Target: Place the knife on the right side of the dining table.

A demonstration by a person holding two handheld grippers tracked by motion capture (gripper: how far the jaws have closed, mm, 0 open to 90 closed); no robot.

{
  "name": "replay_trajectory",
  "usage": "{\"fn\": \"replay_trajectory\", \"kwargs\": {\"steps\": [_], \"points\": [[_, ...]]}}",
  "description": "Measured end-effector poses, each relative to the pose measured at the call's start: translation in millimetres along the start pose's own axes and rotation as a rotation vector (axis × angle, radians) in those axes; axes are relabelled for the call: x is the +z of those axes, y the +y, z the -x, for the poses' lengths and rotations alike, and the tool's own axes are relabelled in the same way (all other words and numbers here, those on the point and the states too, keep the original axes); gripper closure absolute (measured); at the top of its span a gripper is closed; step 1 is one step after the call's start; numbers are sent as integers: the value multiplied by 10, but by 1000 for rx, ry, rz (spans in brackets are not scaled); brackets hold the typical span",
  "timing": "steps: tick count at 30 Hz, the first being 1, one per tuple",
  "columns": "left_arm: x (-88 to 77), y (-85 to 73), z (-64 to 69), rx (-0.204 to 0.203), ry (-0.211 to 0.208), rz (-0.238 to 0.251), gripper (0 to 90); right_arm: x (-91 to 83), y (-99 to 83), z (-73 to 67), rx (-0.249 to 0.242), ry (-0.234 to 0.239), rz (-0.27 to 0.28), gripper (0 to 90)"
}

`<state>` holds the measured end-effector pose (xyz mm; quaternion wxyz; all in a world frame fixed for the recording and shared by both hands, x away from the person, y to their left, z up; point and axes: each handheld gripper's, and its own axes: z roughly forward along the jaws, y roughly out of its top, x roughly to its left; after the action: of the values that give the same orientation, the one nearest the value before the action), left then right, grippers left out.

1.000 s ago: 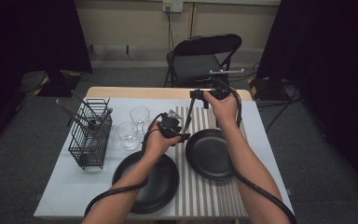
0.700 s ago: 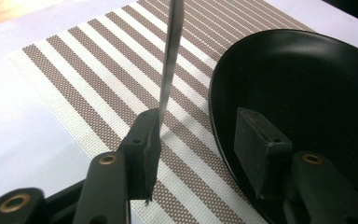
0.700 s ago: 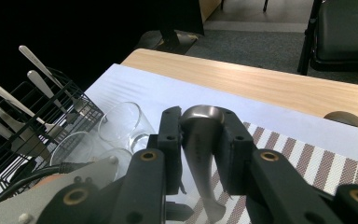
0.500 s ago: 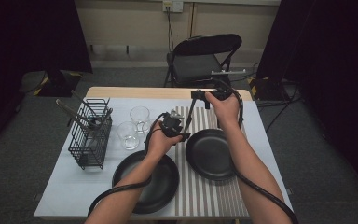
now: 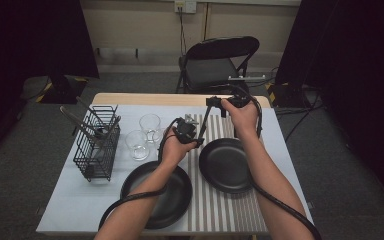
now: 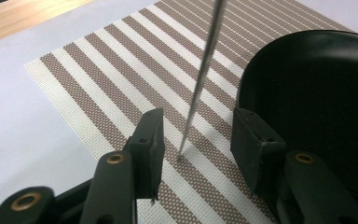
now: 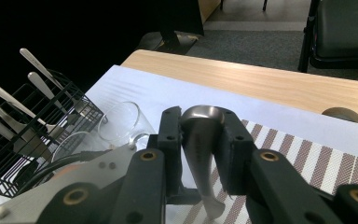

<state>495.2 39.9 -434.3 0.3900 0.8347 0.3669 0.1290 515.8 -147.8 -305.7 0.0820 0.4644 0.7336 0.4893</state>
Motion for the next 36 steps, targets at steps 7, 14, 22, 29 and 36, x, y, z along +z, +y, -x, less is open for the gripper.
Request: {"fn": "replay_trajectory", "kwargs": {"steps": [7,14,22,29,36], "points": [[69,-4,-16,11,-5,-2,613,-9,-2,2,-1,0,-4,737],[132,-4,-31,14,-3,-14,690,-14,-6,14,0,5,-3,737],[171,20,-45,28,2,-17,743,-36,-19,36,7,8,-3,737],[200,39,-44,32,-2,-26,762,-51,-28,45,12,5,-4,737],[247,35,-48,33,-11,-22,769,-66,-33,65,19,5,-7,736]]}}
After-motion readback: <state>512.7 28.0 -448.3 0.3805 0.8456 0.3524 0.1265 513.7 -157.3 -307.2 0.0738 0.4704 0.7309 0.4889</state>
